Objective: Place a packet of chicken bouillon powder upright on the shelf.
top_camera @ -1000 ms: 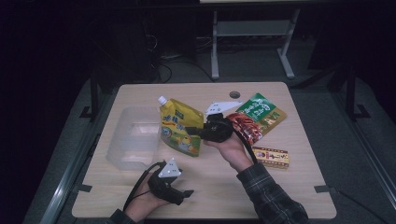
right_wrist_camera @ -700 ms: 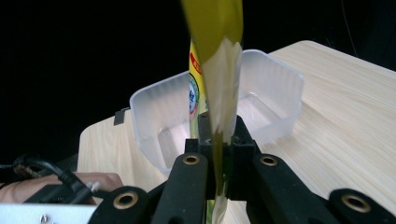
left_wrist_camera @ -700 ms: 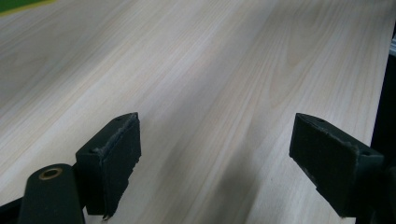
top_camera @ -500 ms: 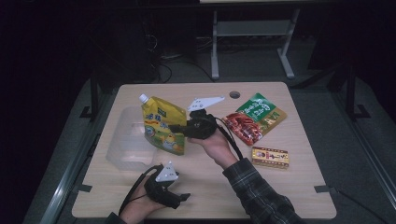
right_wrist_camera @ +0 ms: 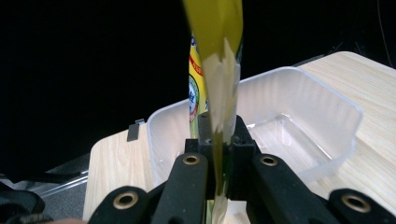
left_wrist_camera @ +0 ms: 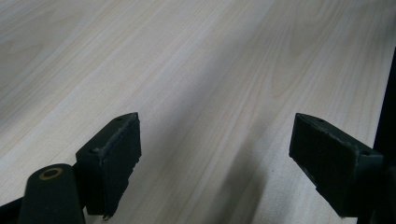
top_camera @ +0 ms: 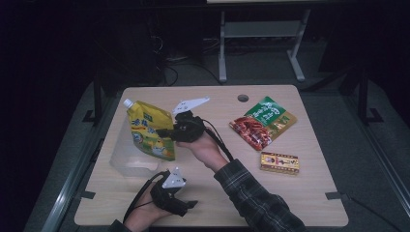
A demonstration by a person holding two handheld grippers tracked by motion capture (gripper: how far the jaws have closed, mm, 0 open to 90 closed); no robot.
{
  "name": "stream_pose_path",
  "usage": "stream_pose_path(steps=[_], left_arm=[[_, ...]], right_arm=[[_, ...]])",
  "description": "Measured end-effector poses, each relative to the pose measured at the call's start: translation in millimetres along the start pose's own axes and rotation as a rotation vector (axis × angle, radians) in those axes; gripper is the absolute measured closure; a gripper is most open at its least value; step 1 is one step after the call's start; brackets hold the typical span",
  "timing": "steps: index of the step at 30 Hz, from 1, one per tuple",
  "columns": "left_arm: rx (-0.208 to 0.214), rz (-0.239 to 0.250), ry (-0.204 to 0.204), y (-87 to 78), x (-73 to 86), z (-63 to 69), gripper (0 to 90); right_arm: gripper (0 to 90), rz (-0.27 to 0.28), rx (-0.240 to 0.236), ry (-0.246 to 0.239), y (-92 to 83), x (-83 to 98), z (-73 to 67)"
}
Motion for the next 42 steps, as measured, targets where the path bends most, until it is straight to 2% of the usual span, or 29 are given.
stream_pose_path(steps=[11, 17, 19, 22, 29, 42], left_arm=[[0.004, -0.013, 0.012, 0.1, 1.3, -1.8, 16.3], [0.013, -0.028, 0.021, 0.0, 2.2, 0.1, 16.3], [0.015, -0.02, 0.012, 0.8, 1.8, 1.2, 16.3], [0.016, -0.024, 0.027, 1.6, 1.9, 1.5, 16.3], [0.023, -0.034, 0.04, 2.2, 2.1, 3.0, 16.3], [0.027, -0.034, 0.029, 2.9, 2.4, 4.2, 16.3]], right_arm=[[87.3, -0.02, -0.021, 0.002, 32.2, -9.8, -4.8], [87.3, -0.041, -0.04, -0.009, 47.1, -7.9, -6.5], [87.3, -0.046, -0.041, -0.006, 49.2, -7.2, -7.2], [87.3, -0.055, -0.056, -0.006, 56.6, -5.4, -8.9], [87.3, -0.054, -0.069, -0.005, 64.6, -4.0, -9.2], [87.2, -0.062, -0.083, -0.002, 71.0, -0.9, -10.8]])
Point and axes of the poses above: each handheld gripper's, and its own axes: y roughly forward along the jaws, x roughly out of its underside, z roughly to its right, the point moved 6 cm from there along y, roughly forward along the jaws, and after that the axes turned 3 degrees about -x, right-handed, at the moved point
